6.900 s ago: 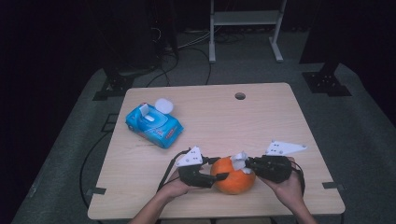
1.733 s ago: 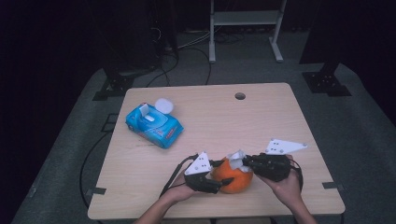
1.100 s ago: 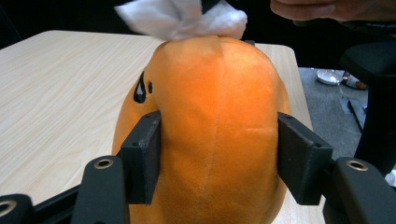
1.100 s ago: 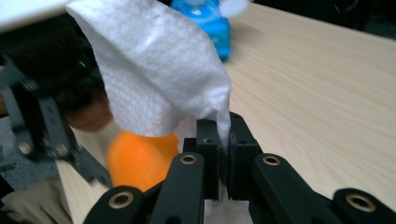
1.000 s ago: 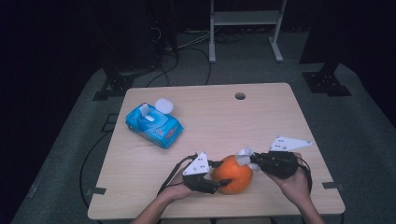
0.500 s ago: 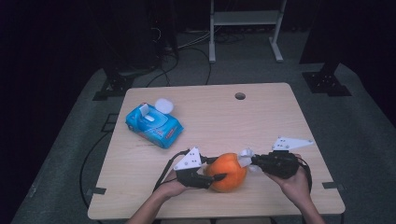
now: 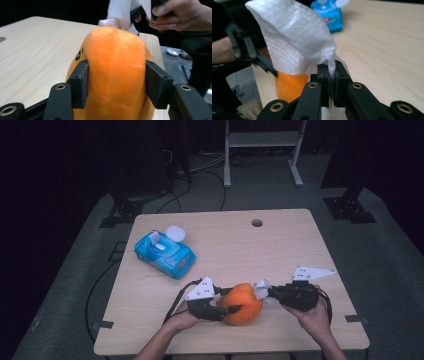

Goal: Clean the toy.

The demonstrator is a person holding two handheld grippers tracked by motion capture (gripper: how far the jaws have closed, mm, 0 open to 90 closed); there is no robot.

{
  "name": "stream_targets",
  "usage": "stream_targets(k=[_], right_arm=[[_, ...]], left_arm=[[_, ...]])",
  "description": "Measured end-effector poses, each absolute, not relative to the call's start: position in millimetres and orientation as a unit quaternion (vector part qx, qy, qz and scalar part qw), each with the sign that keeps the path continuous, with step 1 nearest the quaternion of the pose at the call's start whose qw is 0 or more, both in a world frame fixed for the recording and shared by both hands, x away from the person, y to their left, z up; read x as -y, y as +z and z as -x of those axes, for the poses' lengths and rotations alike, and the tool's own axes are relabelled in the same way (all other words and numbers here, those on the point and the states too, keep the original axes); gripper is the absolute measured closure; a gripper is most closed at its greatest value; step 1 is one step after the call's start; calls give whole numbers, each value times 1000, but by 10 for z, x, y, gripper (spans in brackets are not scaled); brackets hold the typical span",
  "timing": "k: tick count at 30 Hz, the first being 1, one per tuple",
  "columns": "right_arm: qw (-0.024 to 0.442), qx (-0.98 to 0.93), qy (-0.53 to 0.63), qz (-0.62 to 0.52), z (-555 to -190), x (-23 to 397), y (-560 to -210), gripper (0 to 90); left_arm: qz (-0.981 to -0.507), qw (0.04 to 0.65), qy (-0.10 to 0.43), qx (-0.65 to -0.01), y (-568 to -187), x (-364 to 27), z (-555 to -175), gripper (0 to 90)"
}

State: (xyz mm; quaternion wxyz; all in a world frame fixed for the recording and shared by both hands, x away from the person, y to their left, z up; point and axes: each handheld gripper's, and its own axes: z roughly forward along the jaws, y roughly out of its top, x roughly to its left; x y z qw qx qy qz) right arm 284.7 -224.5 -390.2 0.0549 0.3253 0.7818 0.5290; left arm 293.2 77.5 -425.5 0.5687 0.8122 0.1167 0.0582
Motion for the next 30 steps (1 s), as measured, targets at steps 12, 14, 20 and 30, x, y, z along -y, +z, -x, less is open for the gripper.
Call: stream_targets(k=[12, 14, 20, 30], right_arm=[[71, -802, 491, -333, -2872, 2257, -3992, 852], [73, -797, 503, -325, -2847, 2236, -3935, 852], [38, -775, 564, -284, -2747, 2104, -3702, 853], [34, -791, 532, -300, -2824, 2106, -3889, 851]], left_arm=[[-810, 571, 53, -126, -4255, -790, -2955, 419], [-808, 572, 52, -127, -4235, -791, -2954, 420], [-807, 576, 49, -119, -4173, -773, -2926, 422], [-807, 575, 28, -130, -4330, -788, -3011, 198]])
